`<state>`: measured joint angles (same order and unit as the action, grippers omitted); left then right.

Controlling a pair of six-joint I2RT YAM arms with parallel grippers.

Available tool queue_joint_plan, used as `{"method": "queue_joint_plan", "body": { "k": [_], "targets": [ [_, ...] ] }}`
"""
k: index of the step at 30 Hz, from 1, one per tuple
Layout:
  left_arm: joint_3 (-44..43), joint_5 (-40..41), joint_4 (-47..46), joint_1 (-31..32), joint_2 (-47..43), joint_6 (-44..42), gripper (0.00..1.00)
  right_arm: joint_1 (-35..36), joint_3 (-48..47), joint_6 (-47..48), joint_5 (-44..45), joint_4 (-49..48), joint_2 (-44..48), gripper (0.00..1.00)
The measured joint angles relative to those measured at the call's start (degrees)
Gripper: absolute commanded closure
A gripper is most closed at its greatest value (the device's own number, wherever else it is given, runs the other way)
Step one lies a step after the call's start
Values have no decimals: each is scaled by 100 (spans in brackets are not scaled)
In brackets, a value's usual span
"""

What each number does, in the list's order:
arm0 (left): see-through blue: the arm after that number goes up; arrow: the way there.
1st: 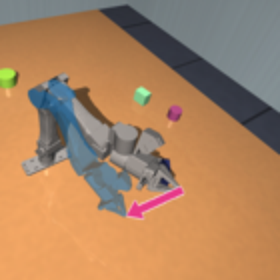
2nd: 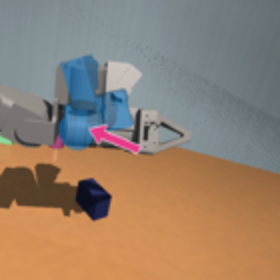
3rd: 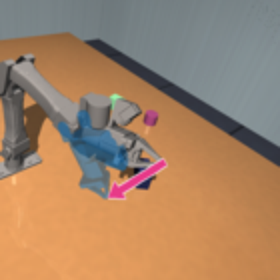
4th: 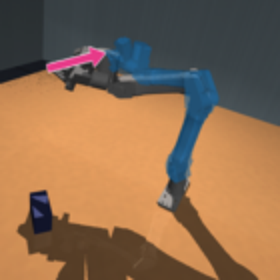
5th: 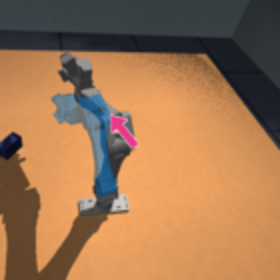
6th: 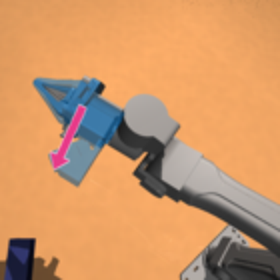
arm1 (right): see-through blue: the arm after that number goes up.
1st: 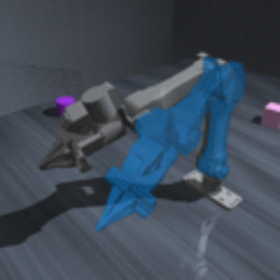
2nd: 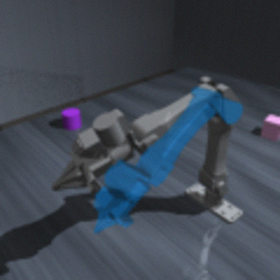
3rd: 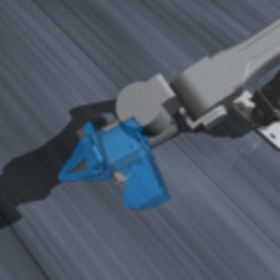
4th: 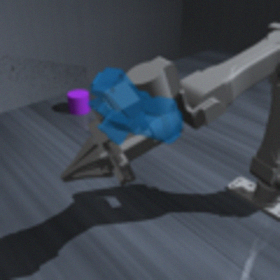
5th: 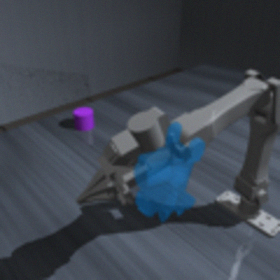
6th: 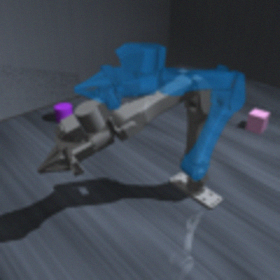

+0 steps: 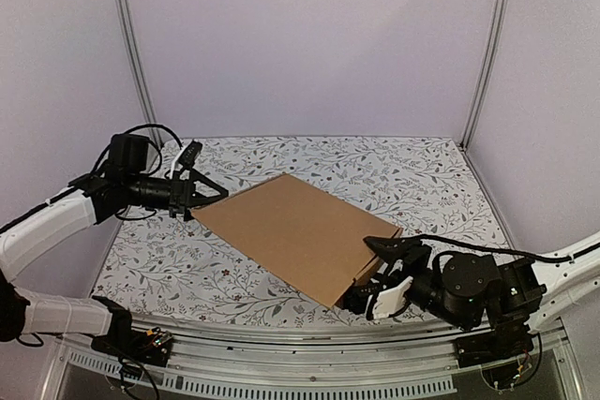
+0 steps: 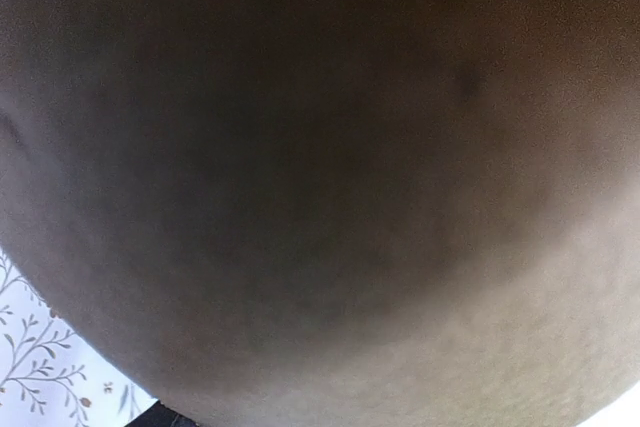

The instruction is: Fold the paper box

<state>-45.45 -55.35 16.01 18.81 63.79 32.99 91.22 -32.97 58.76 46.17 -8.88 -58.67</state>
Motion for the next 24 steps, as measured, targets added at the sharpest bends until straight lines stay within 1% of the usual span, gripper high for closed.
{"method": "queue_joint_plan", "body": {
  "k": [4,10,13,18,24],
  "targets": [
    [0,951,466,-26,-461,-258,0,-450,-142,-951,-564,487,63,49],
    [-101,2345,1156,-120,-953,-586,0,-1351,-382,-2124,-1871,964,-81,51],
    [-101,2804,1322,-151,-1088,-625,0,-1784,-422,-2590,-2599,1043,-199,51],
    [-52,3158,1366,-164,-1296,-597,0,-2271,-422,-3200,-3615,1104,-446,52],
    [20,3067,1362,-164,-1368,-586,0,-2710,-422,-3775,-4699,1054,-702,55]
  ]
}}
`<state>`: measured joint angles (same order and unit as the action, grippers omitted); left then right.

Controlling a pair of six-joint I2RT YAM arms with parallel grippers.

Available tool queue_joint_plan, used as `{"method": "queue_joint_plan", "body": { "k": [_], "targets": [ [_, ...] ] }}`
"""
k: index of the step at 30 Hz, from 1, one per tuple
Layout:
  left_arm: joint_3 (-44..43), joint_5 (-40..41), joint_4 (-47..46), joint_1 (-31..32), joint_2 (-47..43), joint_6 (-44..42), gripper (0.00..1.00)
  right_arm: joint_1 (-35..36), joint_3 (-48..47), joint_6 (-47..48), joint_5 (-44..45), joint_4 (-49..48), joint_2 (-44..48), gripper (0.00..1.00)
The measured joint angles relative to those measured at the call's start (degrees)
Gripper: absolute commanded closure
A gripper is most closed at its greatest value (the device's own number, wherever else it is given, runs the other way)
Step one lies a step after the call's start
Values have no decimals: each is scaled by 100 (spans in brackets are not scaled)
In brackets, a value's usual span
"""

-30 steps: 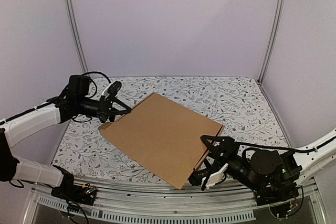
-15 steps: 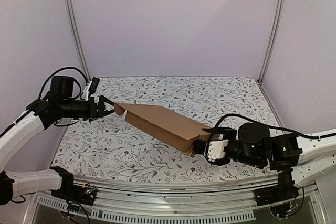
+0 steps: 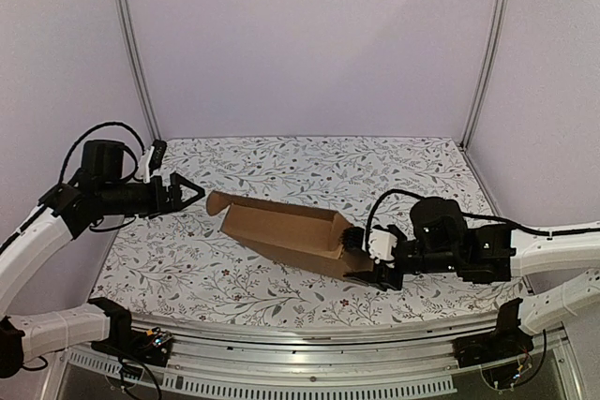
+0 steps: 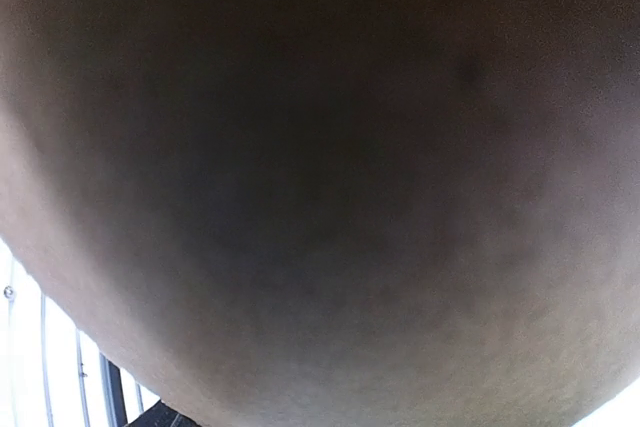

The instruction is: Fold the paper box

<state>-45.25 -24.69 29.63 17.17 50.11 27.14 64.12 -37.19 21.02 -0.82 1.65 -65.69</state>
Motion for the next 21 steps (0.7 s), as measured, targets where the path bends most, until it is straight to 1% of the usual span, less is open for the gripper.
{"method": "queue_joint_plan", "body": {
  "k": [5,9,13,16,21],
  "targets": [
    [52,-385,-140,0,-37,31,1,-365,9,-376,-682,-280,-107,57],
    [205,-774,-411,7,-26,127,1,-496,17,-579,-1023,-557,-291,60],
    [341,-968,-654,33,-22,192,6,-516,50,-710,-1281,-743,-503,62],
    [358,-1029,-804,59,2,225,13,-520,52,-758,-1360,-809,-579,63],
    [363,-1086,-1113,192,179,326,31,-527,85,-833,-1449,-960,-616,64]
  ]
}}
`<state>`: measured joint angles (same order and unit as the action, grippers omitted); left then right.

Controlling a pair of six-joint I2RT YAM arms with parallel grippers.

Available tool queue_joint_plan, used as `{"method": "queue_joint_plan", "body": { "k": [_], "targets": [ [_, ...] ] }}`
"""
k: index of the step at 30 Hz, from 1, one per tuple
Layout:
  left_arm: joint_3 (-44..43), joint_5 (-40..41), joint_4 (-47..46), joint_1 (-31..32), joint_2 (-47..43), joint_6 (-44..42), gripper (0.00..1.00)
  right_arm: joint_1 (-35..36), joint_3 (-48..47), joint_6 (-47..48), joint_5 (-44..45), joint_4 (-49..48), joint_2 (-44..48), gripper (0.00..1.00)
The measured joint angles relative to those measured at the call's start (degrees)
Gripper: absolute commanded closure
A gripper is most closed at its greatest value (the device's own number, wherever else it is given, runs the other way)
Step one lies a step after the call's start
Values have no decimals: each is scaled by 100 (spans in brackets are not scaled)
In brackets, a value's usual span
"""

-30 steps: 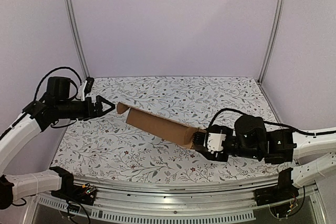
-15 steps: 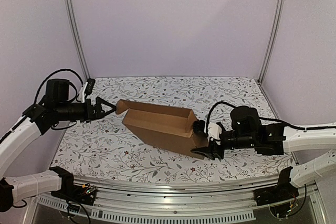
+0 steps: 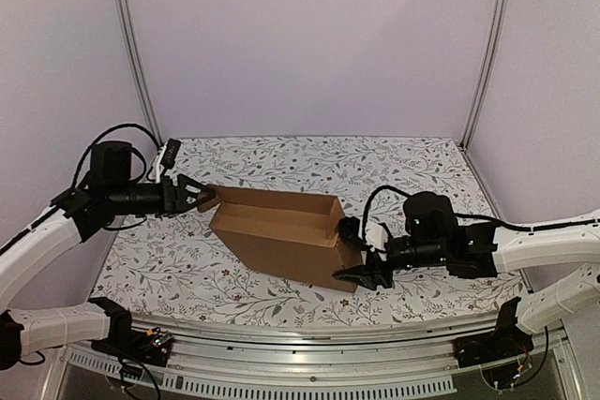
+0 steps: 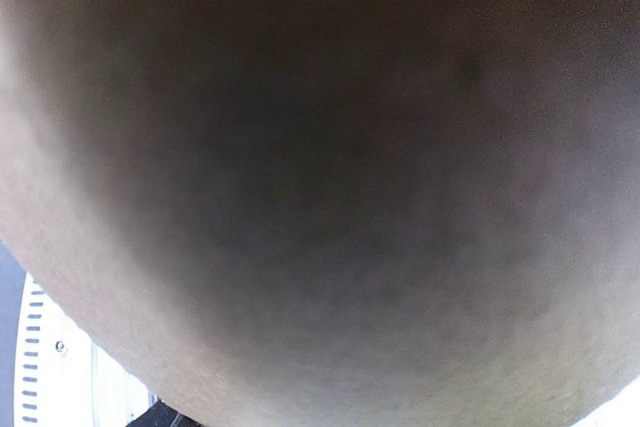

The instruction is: Fold the paper box

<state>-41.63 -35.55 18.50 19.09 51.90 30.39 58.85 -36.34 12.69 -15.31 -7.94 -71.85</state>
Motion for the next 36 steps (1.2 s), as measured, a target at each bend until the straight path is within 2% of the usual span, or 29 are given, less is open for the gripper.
{"method": "queue_joint_plan", "body": {
  "k": [6,15,19,24,29,36],
  "targets": [
    [0,66,-170,376,236,-4,47,0,76,-96,-4,-212,-83,65],
    [-46,518,-57,623,240,-168,58,0,236,-170,-2,-413,-201,65],
    [-74,761,17,748,243,-256,69,0,258,-197,2,-494,-219,65],
    [-168,1191,256,955,260,-387,77,0,299,-216,0,-546,-227,65],
    [-243,1639,422,1147,256,-487,89,0,310,-225,0,-564,-227,65],
    [-249,1969,546,1239,254,-555,96,0,334,-267,-2,-629,-254,65]
  ]
}}
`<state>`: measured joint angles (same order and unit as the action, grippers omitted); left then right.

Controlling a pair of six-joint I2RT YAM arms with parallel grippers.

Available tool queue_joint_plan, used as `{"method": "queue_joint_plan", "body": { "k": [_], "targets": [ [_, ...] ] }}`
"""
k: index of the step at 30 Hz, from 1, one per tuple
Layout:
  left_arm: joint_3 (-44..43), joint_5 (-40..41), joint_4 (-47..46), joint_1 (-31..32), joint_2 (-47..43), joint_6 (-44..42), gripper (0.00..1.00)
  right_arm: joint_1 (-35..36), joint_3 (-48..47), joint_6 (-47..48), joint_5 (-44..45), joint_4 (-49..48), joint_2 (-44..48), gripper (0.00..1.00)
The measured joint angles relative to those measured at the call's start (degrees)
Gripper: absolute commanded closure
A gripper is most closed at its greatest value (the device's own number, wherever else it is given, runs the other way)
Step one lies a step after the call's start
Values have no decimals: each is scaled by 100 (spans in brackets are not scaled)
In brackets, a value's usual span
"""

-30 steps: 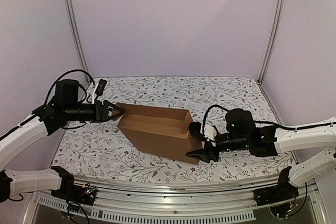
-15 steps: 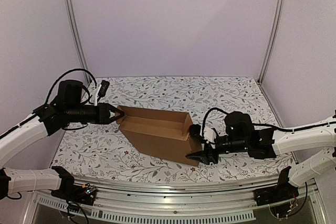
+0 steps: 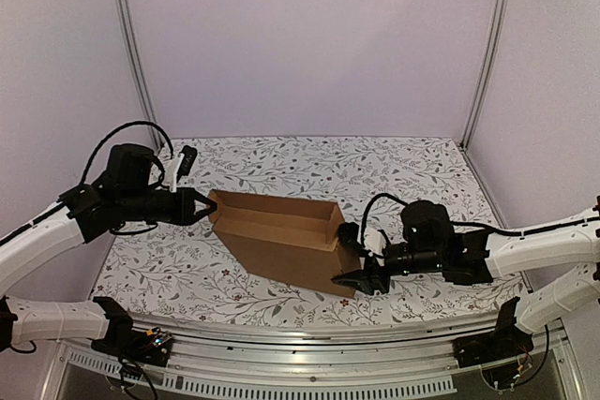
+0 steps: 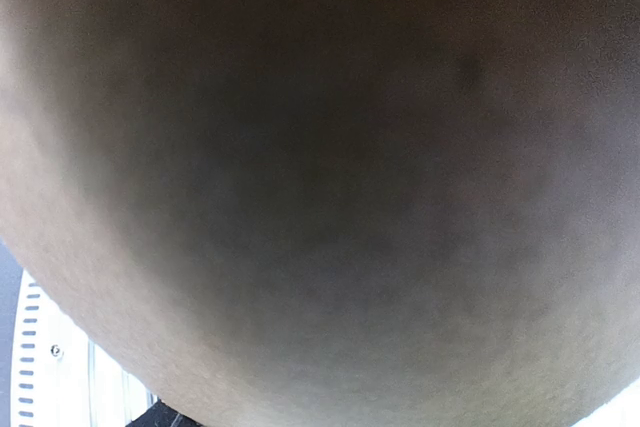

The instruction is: Fold the paper box

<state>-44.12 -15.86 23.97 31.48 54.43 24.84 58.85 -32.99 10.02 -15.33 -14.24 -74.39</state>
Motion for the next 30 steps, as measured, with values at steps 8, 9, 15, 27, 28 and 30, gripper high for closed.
{"method": "queue_joint_plan", "body": {
  "k": [8,9,15,27,28,30],
  "targets": [
    [-24,256,57,131,0,-39,100,0,9,-55,0,-20,0,65],
    [-33,284,72,149,0,-42,100,0,9,-57,0,-17,0,65],
    [-42,487,74,291,9,-39,100,0,24,-83,2,-33,0,63],
    [-42,892,7,538,44,9,100,2,136,-170,103,-188,0,33],
    [-42,903,4,546,46,11,100,2,164,-188,125,-234,2,31],
    [-42,909,-4,566,50,22,100,0,208,-223,205,-293,2,27]
  ]
}}
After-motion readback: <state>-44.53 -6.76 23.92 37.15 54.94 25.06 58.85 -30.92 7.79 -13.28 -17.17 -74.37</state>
